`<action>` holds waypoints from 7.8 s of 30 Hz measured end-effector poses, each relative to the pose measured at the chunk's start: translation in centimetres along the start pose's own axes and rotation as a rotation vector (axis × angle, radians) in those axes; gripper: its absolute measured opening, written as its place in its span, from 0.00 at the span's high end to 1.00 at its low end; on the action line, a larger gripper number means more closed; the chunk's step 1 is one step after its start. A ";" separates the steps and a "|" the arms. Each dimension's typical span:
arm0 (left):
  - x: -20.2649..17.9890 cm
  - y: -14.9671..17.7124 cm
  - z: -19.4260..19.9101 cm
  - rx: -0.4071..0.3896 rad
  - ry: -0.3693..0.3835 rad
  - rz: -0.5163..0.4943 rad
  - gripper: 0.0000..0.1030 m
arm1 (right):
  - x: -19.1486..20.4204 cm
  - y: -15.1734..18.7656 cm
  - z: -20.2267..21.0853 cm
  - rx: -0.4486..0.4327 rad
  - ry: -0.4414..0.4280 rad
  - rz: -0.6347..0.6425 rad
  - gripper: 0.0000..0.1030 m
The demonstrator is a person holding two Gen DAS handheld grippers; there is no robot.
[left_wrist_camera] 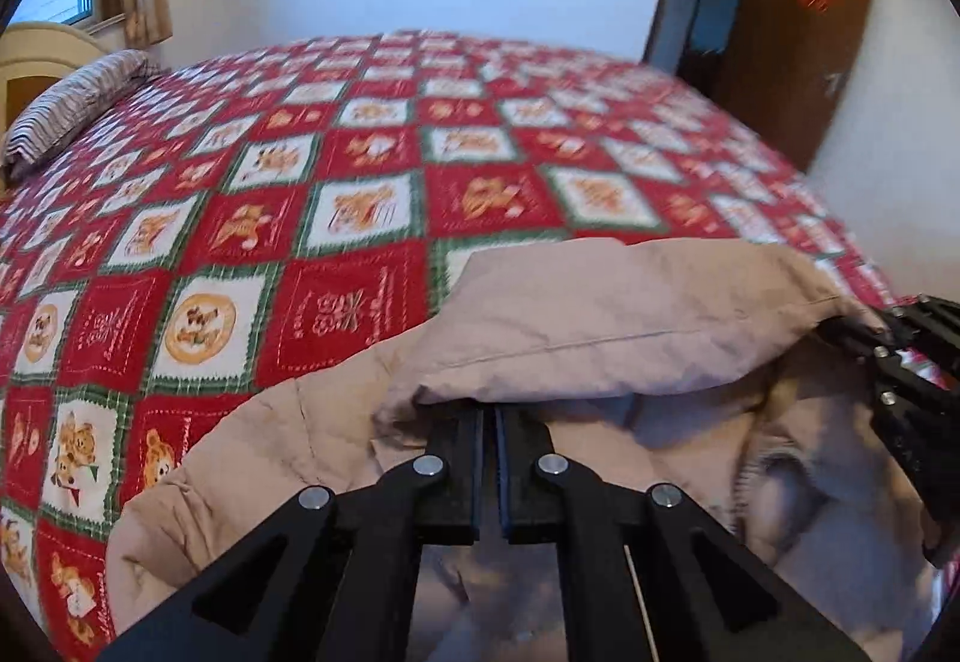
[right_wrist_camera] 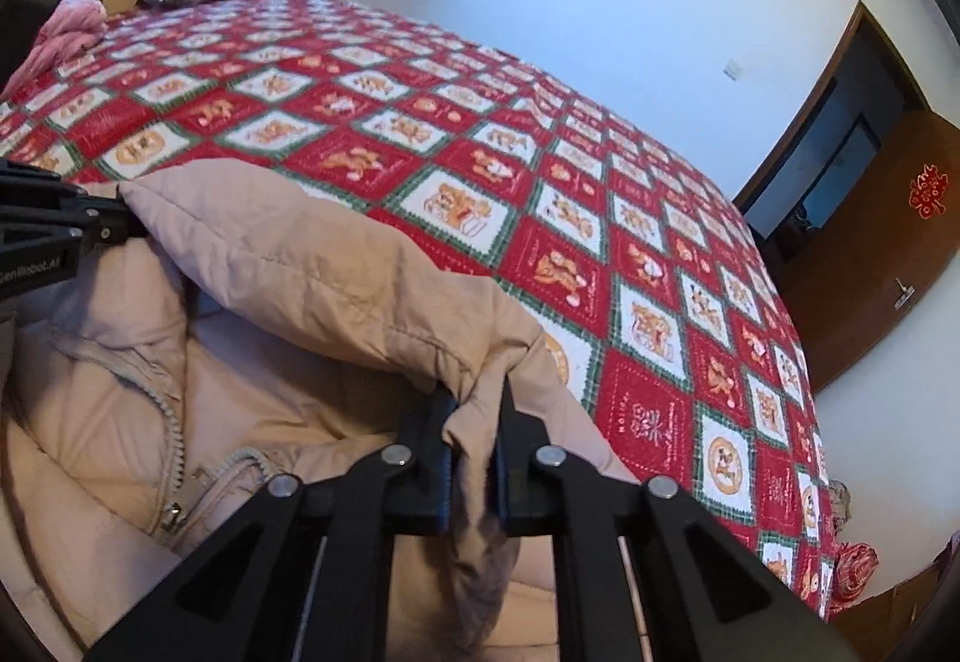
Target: Fold large clothes
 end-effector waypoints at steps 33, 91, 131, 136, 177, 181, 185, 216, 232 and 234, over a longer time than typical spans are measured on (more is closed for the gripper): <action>0.9 3.1 -3.3 0.101 -0.178 0.053 0.99 | 1.3 5.0 -0.2 -0.074 0.061 0.174 0.90; -3.4 0.8 -4.9 0.027 -0.116 0.030 0.99 | 0.1 3.6 -5.3 0.122 -0.226 -0.343 0.63; 8.2 30.2 17.3 0.151 -0.116 0.138 0.99 | -1.9 29.7 14.9 0.171 -0.207 -0.528 0.20; 7.4 35.1 20.3 0.106 -0.066 0.150 0.99 | 0.1 36.5 18.4 0.178 -0.217 -0.626 0.20; 4.9 41.7 25.9 -0.106 0.163 0.236 0.87 | 5.8 42.2 24.5 -0.013 -0.405 -0.722 0.86; 5.1 39.6 29.2 -0.194 0.278 0.264 0.90 | 4.9 41.4 27.0 -0.072 -0.426 -0.735 0.88; 4.1 38.1 32.2 -0.248 0.315 0.221 0.96 | 5.0 40.6 28.6 -0.104 -0.423 -0.719 0.88; 5.0 44.7 23.6 0.147 0.074 0.310 0.01 | 5.9 40.1 30.7 -0.138 -0.506 -0.686 0.89; 1.9 39.1 35.4 -0.073 0.180 0.190 0.89 | 4.5 38.8 34.6 -0.249 -0.506 -0.699 0.89; 1.4 38.8 36.3 -0.089 0.230 0.196 0.90 | 4.2 38.5 35.7 -0.273 -0.509 -0.700 0.89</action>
Point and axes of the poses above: each gripper's, at about its wrist camera, not at the fingertips, and z roughly against the way its jaws point, x to its left, y to its underside, the point moved 8 cm from there along -z, roughly the way its jaws point, and after that the axes turned 9 degrees about x, right-handed, at the moved point
